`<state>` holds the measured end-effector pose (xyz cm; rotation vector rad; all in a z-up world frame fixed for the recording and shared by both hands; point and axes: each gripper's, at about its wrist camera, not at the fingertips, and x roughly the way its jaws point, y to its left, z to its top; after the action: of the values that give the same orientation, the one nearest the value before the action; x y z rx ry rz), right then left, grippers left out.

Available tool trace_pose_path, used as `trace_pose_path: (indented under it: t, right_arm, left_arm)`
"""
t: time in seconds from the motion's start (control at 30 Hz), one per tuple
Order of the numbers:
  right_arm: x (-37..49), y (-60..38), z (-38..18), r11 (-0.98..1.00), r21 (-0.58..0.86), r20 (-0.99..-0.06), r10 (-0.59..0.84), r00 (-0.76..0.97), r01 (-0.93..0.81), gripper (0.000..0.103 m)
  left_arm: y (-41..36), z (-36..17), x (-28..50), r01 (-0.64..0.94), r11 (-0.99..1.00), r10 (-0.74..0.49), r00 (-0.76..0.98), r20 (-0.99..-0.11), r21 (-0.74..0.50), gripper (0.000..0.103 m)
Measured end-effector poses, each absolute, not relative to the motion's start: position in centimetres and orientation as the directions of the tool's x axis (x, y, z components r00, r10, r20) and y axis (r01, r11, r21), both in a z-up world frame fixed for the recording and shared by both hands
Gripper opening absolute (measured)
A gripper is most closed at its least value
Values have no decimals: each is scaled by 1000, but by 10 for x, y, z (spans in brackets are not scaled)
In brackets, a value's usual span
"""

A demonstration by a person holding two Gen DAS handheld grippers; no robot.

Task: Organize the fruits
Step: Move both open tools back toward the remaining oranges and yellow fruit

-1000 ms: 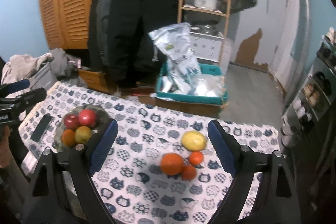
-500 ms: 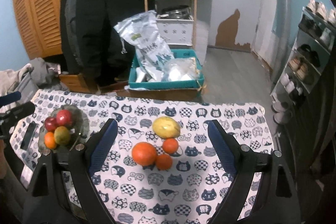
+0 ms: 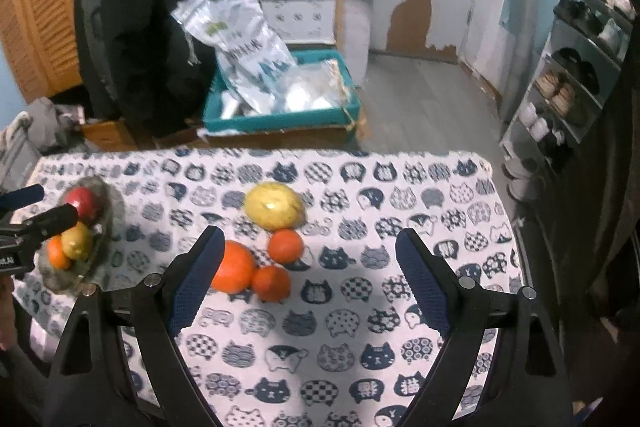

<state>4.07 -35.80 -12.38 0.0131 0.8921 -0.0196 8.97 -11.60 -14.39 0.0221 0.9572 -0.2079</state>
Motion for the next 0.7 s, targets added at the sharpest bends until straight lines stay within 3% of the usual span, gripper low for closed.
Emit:
trace_pose_path:
  t: [0.7]
  right_arm:
    - [61, -392, -219, 997, -2, -897, -37, 441, 78, 87]
  left_arm:
    - [-194, -249, 131, 299, 948, -225, 370, -901, -113, 102]
